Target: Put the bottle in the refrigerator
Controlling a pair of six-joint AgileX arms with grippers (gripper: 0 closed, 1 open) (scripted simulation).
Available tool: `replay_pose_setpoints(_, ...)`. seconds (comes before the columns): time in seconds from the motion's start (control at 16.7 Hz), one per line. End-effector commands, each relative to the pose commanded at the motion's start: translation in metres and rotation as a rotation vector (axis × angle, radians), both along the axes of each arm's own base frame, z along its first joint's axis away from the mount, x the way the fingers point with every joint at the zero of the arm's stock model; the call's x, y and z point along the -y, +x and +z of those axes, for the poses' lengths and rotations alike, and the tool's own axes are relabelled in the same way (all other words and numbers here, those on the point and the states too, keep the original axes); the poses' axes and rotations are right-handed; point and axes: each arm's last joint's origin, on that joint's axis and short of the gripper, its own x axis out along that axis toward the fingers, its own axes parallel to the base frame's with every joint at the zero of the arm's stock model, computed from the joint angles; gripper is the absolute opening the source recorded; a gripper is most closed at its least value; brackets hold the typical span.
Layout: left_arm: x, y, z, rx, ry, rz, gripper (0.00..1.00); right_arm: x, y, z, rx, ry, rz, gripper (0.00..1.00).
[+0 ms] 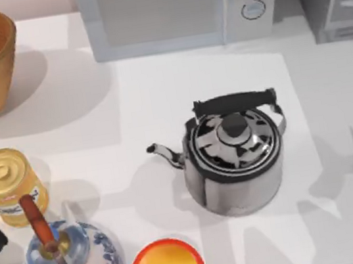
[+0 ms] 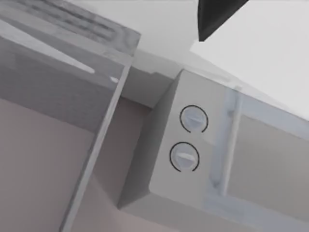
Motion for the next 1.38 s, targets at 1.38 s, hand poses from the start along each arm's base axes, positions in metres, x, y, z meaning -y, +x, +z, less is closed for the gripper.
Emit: replay_pose_setpoints(1.38,0.000,0.000,0.000,0.000,0.000,0.000,1.00,0.086,0.029,-0.121,-0.185,0.212,0.480,1.00)
